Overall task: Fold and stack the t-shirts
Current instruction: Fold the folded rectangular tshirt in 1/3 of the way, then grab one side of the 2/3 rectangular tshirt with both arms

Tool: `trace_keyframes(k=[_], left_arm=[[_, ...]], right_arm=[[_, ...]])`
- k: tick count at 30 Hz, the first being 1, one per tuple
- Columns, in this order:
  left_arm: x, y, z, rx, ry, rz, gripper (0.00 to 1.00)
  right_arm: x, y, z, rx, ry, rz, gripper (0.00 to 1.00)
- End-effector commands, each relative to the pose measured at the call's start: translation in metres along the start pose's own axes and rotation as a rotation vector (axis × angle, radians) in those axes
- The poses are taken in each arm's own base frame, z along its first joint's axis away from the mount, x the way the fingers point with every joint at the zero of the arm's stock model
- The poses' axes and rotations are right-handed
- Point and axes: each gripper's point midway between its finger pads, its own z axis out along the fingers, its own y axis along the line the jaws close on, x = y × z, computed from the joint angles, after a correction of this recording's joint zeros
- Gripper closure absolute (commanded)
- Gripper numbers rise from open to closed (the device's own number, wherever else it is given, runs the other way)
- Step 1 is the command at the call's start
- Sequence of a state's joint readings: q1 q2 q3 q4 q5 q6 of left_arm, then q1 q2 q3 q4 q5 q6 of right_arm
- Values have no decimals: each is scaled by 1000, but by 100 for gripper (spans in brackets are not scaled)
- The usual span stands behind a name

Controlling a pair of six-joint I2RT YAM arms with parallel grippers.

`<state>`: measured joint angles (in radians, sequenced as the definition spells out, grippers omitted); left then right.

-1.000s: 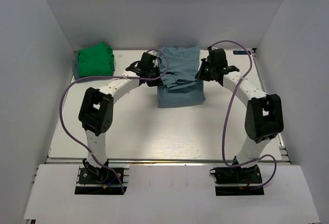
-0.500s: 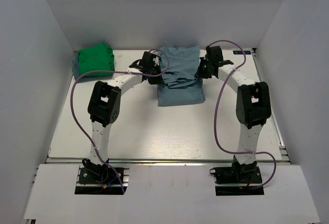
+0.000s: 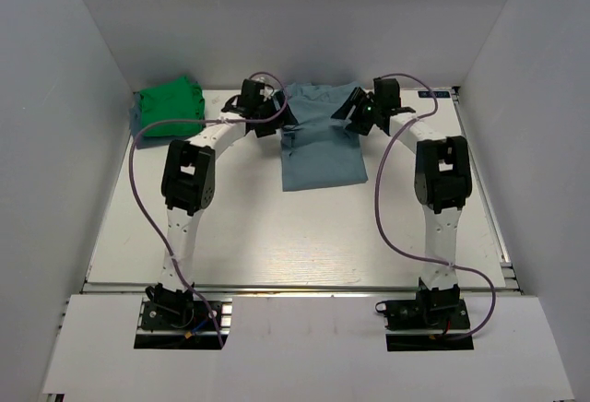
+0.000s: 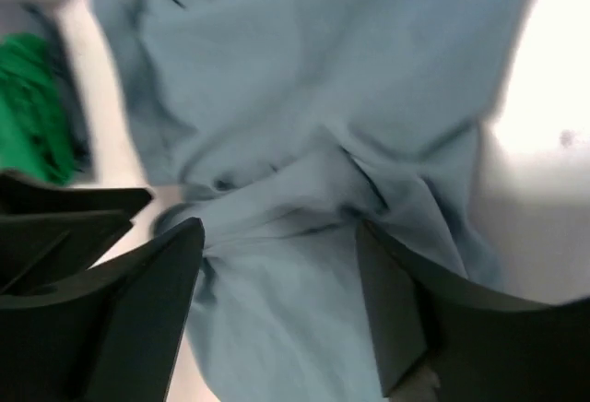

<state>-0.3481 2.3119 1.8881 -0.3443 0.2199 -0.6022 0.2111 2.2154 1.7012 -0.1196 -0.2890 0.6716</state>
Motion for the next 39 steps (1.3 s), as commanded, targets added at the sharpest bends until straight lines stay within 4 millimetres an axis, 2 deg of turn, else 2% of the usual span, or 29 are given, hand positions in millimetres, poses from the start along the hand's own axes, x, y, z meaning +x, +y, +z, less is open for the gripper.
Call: trace_keyframes(k=[1,2,3,4,5,7,10,11,12,13,14,15,16,17,18,19,20,21,22,23,24,25,26,28,29,34,37,39], left_arm=[[-39,-16,-6,109,-71,-55,5],[-44,-8,-2,106,-83,-72,2],[-55,-8,-6,122,-102,-91,2],[-50,-8,-3,133,-81,-93,1],[-59,-8,-6,148,-98,-92,1],[-60,-5,-8,159,-92,-82,1],[-59,-13,-23,195,-96,-21,1],[-54,-11,-25,188,-90,0,1],[-51,-9,-29,179,-79,21,1],[-51,-21,-38,191,-88,122,1],[-45,-19,-40,163,-79,156,1],[-29,-14,-40,108,-46,179,1],[-29,-14,-49,105,-46,240,1],[-9,-9,-48,83,-2,250,1],[2,-4,-51,48,17,260,1],[21,13,-52,16,58,276,1],[24,11,-64,-2,52,282,1],[31,14,-70,-7,63,280,1],[52,22,-71,-12,88,292,1],[61,16,-75,17,93,302,1],[60,8,-86,53,70,324,1],[80,12,-85,75,92,338,1],[90,7,-87,95,106,348,1],[112,11,-90,102,153,346,2],[121,6,-89,118,165,345,2],[134,12,-86,87,181,355,6],[142,15,-79,86,198,366,15],[152,15,-74,94,226,368,27]], right_arm=[[-47,45,-7,-207,-82,124,26],[-50,48,-8,-236,-87,140,19],[-57,53,-9,-281,-121,135,10],[-59,54,-11,-302,-114,161,10],[-60,56,-13,-314,-107,161,10],[-61,54,-15,-289,-106,114,10],[-55,46,-26,-229,-112,37,10],[-54,50,-38,-221,-121,18,10],[-51,44,-42,-201,-121,-25,10],[-34,24,-40,-141,-92,-48,10],[-42,31,-55,-131,-132,-106,10],[-36,22,-58,-92,-119,-110,10],[-11,-1,-56,-39,-62,-132,10],[-15,6,-71,-40,-87,-163,10],[-9,3,-74,-31,-82,-183,10],[13,-12,-79,3,-38,-178,10],[15,-21,-83,33,-41,-219,10],[25,-29,-90,54,-25,-220,10],[38,-35,-95,64,-6,-238,10],[43,-39,-97,69,1,-256,10],[50,-41,-105,68,0,-258,10],[56,-44,-106,67,9,-273,10],[75,-55,-106,70,46,-266,10],[81,-57,-109,56,55,-286,10],[92,-65,-108,67,80,-276,10],[101,-70,-103,54,103,-300,10],[106,-78,-100,64,111,-295,12],[109,-81,-100,70,122,-284,15]])
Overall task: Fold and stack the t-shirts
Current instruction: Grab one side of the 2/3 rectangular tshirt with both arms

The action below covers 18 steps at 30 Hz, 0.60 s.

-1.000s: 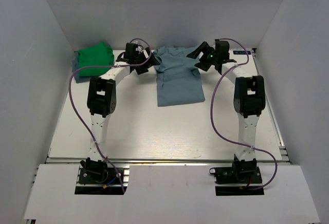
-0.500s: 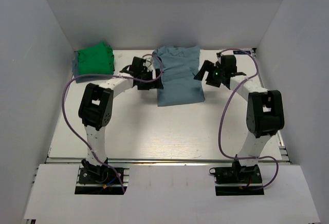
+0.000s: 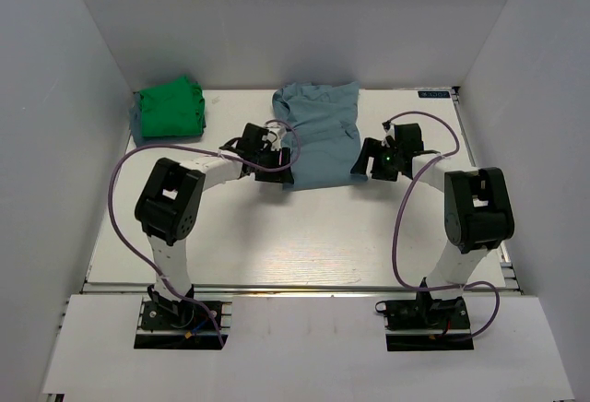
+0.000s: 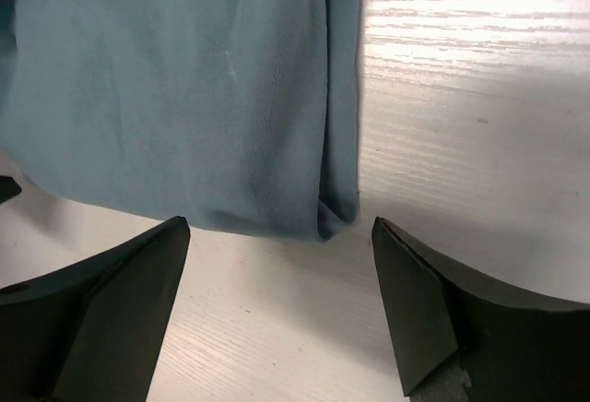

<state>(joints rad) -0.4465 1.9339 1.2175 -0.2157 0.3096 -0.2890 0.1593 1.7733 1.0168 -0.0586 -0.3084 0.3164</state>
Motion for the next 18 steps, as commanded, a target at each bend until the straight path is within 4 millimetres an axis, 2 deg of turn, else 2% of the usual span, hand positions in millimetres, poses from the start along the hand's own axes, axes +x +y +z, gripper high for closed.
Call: trace_keyframes(k=[1,2,4,5,7,9,10,11,12,17,18], left_arm=[[3,-7,2,21,3,40,33],[12,-6,5,14,15,34,42],[18,-9,5,35,8,4,47],[26,-13,6,52,15,2,48],[21,-20,7,86,-12,4,50],[25,-17,9,81,5,-2,61],[21,-17,9,71,-3,-1,67],[23,-21,9,76,1,6,72],[27,-16,12,57,13,0,74],[26,-14,12,47,9,0,96],[26,-15,12,47,10,-9,100]], right_arm=[[2,1,3,-28,-7,-33,18],[4,1,5,-30,-3,-28,24],[17,1,5,-41,25,-12,34],[15,1,6,-47,7,-19,42],[18,-2,8,-44,1,-15,43],[18,-4,10,-38,4,-10,45],[18,-6,11,-31,5,-14,46],[20,-7,15,-30,13,-11,48],[19,-6,16,-35,10,-10,48],[17,-9,21,-32,-2,0,66],[15,-9,23,-35,-11,-2,76]])
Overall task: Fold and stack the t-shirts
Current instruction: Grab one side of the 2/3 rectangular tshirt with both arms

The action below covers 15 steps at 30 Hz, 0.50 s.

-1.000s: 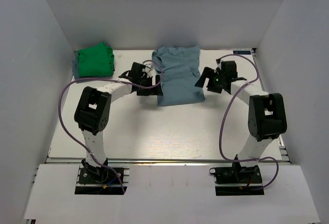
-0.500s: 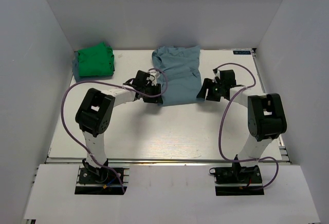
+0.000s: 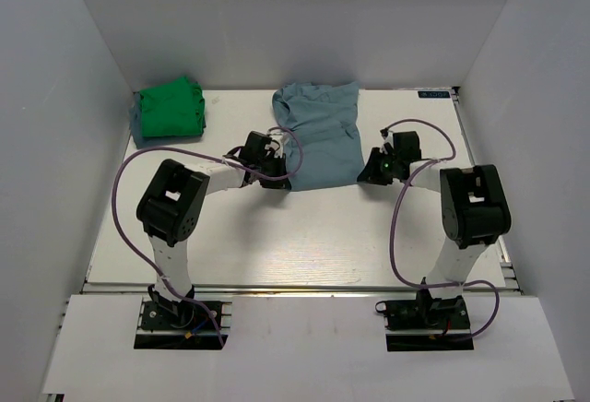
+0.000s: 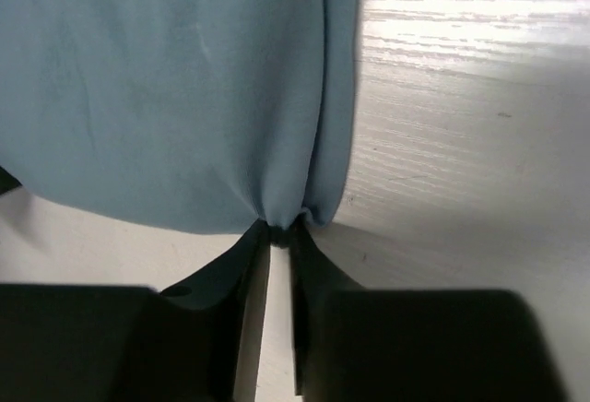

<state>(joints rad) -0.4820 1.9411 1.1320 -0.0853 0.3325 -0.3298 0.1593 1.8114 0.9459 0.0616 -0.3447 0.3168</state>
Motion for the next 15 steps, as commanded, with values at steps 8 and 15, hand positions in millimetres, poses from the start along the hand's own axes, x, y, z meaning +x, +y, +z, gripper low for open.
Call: trace_keyframes(k=[8,15], left_arm=[[-8,-23,-29,35,-42,17,100],[9,-56,-92,57,-61,47,100]], right_arm=[[10,4,-15,-1,-34,-3,100],[57,14,-89,61,-3,-19,100]])
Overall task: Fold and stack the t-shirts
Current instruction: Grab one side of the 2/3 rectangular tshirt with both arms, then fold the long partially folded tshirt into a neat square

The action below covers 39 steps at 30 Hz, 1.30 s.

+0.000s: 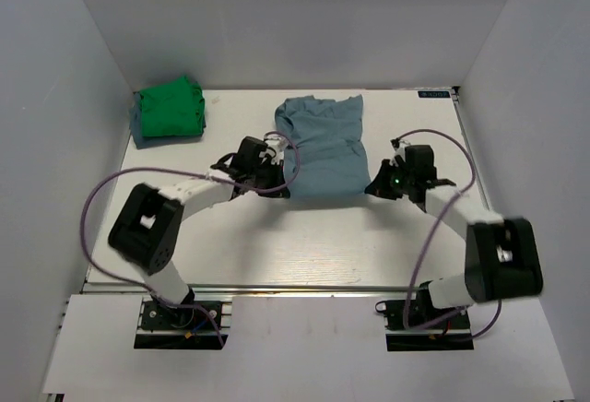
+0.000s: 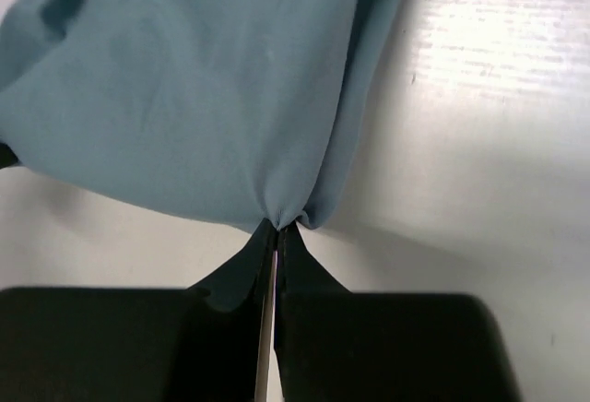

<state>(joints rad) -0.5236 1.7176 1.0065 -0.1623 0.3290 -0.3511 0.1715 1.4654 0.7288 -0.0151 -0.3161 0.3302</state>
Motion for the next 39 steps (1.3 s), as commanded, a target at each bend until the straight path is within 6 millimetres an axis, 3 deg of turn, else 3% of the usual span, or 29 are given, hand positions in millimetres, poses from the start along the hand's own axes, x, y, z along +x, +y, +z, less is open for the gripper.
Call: trace_keyframes(k=[1,2,3,5,7,9,14,18,23,25,28,29,30,34,36,37,39], left_arm=[[1,-28,-48,36,-55,40,100],[3,-31,-58,41,-65,35,100],[1,-45,-76,74,-96,57,100],[15,-52,-89,101,-89,43,100],[9,-69,-113,145,-147,62,100],[14,-71,-123,144,-155,69,100],[-1,-79,-144,139,-227,57,100],[-14,-82,-149,131,-269,43,100],[-43,-69,-150,18,-344,-16,100],[-58,-60,-150,-20,-384,-41,100],[-87,-54,-147,-89,-429,-42,100],[-91,-54,-142,-93,-423,-43,100],[-99,-47,-134,-137,-418,-53,100],[-119,-30,-119,-250,-419,-65,100],[-127,-18,-117,-304,-432,-78,100],[-132,-18,-117,-310,-440,-79,100],[-137,-9,-109,-341,-438,-101,100]], right_arm=[[30,-4,-33,53,46,-10,100],[20,11,-52,15,-23,-38,100],[44,8,-58,23,39,-14,100],[50,24,-81,-28,24,-21,100],[47,37,-98,-72,-12,-41,100],[41,48,-118,-83,-58,-74,100],[17,66,-150,-99,-147,-124,100],[8,73,-147,-127,-139,-132,100],[-38,86,-148,-135,-236,-150,100],[-44,83,-137,-124,-213,-127,100],[-78,89,-130,-123,-269,-127,100],[-81,85,-123,-109,-259,-109,100],[-97,86,-121,-95,-287,-111,100],[-112,72,-94,-41,-245,-89,100],[-130,74,-94,-30,-271,-100,100],[-129,68,-80,-17,-239,-99,100],[-146,73,-81,-23,-262,-110,100]])
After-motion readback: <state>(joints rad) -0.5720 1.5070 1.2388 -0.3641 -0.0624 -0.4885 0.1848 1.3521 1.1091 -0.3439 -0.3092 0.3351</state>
